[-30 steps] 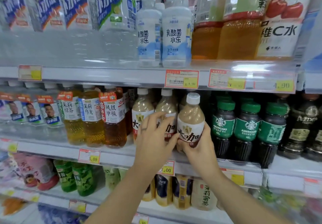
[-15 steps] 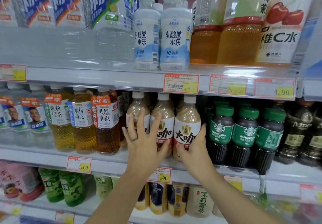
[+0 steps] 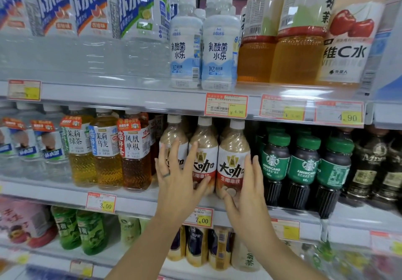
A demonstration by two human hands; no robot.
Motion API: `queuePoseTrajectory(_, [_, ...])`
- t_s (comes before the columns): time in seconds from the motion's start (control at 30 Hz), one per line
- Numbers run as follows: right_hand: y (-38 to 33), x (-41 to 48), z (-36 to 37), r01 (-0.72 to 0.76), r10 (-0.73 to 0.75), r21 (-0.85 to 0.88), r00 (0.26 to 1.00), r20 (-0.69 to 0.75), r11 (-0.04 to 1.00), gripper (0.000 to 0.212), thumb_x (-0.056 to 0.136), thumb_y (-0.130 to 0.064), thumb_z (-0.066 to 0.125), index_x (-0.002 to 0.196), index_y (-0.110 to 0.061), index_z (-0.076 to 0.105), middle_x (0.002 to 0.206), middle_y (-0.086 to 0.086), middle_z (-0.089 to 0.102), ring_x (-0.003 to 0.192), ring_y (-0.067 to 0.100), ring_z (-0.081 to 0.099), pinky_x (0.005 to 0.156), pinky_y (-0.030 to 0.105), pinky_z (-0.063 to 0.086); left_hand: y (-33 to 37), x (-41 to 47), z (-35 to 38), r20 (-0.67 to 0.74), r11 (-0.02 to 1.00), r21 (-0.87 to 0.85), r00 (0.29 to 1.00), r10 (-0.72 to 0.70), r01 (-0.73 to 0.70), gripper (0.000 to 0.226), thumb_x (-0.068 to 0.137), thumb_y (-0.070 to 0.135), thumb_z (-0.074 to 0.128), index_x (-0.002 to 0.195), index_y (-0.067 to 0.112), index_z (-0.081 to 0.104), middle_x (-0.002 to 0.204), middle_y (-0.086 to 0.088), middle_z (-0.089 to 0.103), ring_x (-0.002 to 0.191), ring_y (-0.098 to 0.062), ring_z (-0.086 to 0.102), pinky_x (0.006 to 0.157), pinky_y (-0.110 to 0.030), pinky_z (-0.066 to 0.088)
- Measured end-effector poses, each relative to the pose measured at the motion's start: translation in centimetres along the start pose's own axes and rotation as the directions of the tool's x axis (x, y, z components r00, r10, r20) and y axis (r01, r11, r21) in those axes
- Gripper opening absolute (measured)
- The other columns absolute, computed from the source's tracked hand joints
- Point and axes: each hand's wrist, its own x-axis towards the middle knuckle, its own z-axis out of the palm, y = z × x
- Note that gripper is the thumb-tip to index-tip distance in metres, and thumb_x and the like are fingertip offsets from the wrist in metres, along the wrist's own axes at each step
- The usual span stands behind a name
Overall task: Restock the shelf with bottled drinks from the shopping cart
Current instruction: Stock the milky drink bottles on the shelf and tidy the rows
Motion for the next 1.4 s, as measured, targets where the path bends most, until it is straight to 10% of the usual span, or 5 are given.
queuePoseTrajectory(0.13, [0.5,-0.4,0.1,-0.003,0.01,-0.113,0.998,0.06,0.994,0.095,0.091,-0.016,0.054,0.131,-0.052,-0.024,0.153,-0.006,-0.02,0.111,0.002,0.054,0.076,0.012,0.045,-0.8,-0.7,0.2,0.085,0.997,-0.058,0.996,-0.036,0.041,0.094,0.075,0.049,0.069,0.148,0.037,0.011,0.154,-0.005,-0.003,0.142,-0.033,-0.011,0.105,-0.059,0.021])
queuePoseTrajectory(0.73, [1.0,0.8,1.0,-0.01,0.016,-0.207,1.0,0.027,0.978,0.098,0.092,-0.015,0.054,0.128,-0.05,-0.031,0.157,0.006,-0.011,0.124,0.023,0.048,0.07,0.015,0.045,-0.6,-1.0,0.4,0.1,0.992,-0.105,0.993,-0.062,0.072,0.095,0.071,0.045,0.074,0.146,0.039,0.017,0.155,-0.009,-0.004,0.143,-0.037,-0.003,0.103,-0.063,0.033])
queuePoseTrajectory(0.93, [0.5,-1.3,-1.6,0.181,-0.174,-0.11,0.982,0.068,0.977,0.081,0.09,-0.024,0.056,0.138,-0.056,-0.002,0.155,-0.016,-0.004,0.143,0.002,0.007,0.105,0.007,0.019,1.3,-1.2,-0.7,-0.012,0.994,-0.111,1.0,-0.005,0.004,0.077,0.078,0.047,0.066,0.143,0.032,0.027,0.151,-0.009,0.007,0.141,-0.034,0.006,0.106,-0.062,0.025])
queuePoseTrajectory(1.1, [2.8,-2.1,-7.7,0.258,-0.272,-0.104,0.949,-0.158,0.961,0.035,0.085,-0.012,0.058,0.119,-0.02,0.057,0.126,-0.002,0.052,0.121,0.006,0.043,0.103,0.015,0.033,7.2,-2.3,-0.6,-0.1,0.947,-0.233,0.974,0.201,-0.22,0.047,0.088,0.035,0.054,0.132,0.025,0.04,0.139,-0.007,0.027,0.132,-0.029,0.032,0.1,-0.053,0.041])
queuePoseTrajectory(1.4, [8.8,-1.8,-13.5,-0.095,0.124,0.107,0.939,-0.32,0.99,0.067,0.087,-0.012,0.062,0.141,-0.027,0.027,0.141,-0.003,0.035,0.132,0.014,0.035,0.108,0.044,0.035,15.9,-1.6,2.0,0.134,0.872,-0.489,0.99,0.046,0.025,0.079,0.091,0.035,0.056,0.142,0.046,-0.002,0.152,0.013,0.005,0.131,0.005,0.017,0.096,-0.016,0.028])
